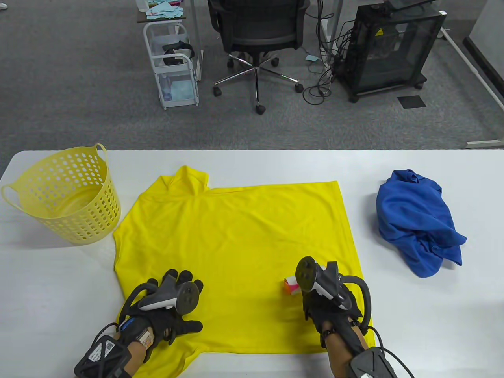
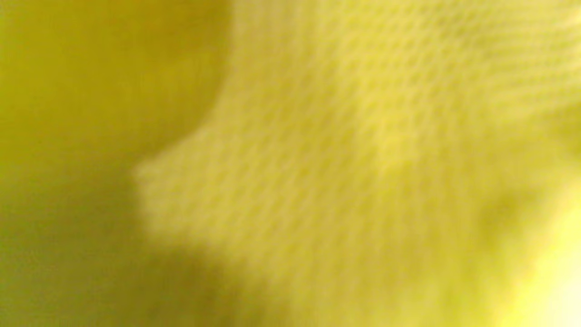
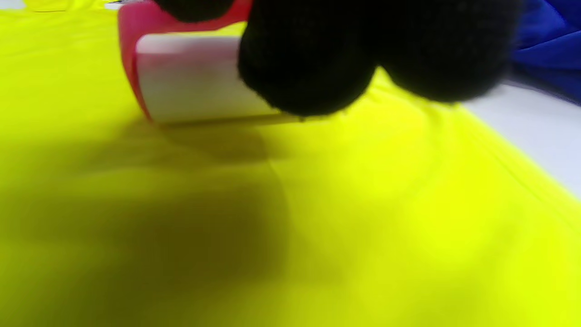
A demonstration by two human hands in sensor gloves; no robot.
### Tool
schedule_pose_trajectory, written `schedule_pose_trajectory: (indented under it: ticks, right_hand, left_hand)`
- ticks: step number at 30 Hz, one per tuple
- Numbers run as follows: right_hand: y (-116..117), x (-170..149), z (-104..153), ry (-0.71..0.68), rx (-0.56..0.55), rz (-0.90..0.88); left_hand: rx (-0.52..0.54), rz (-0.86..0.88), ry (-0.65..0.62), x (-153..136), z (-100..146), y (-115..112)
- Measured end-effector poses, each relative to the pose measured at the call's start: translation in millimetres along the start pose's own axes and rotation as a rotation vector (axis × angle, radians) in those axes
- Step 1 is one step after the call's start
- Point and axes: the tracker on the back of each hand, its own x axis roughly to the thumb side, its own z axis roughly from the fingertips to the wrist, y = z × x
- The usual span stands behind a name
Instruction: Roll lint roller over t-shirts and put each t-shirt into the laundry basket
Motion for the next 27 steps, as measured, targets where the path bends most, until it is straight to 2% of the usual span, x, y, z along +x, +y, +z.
schedule_pose_trajectory:
  ticks: [5,7,10,14,17,21,23,27]
  right_hand:
    - [-10.7,19.8,-64.1,0.099,-0.126,-0.068]
    - [-15.0,26.7,-85.0,0.158,-0.098,-0.108]
    - [-19.9,38.7,-105.9,0.209,-0.121,-0.133]
    - [-23.8,43.2,-116.9,0.221,-0.096,-0.103]
    - [-19.0,39.4,-110.5,0.183,-0.089,-0.131]
    - [-17.8,31.0,-85.8,0.086,-0.072,0.005]
    - [-14.4,20.9,-62.7,0.018,-0.075,0.057]
    - [-6.1,-7.4,-11.5,-0.072,-0.047,0.129]
  left_hand:
    - [-0.008,-0.002,-0.003,0.8,-0.1,0.5]
    - [-0.005,-0.005,-0.002,1.0,0.2,0.7]
    - [0.024,-0.016,-0.006,1.1,0.8,1.0]
    - [0.019,-0.017,-0.005,1.1,0.3,0.8]
    - [0.019,-0.014,-0.005,1.2,0.6,1.1]
    - [0.054,-0.025,-0.016,1.1,0.4,1.3]
    - [0.077,-0.029,-0.019,0.9,0.8,0.9]
    - [0.056,-0.028,-0.012,1.2,1.0,1.1]
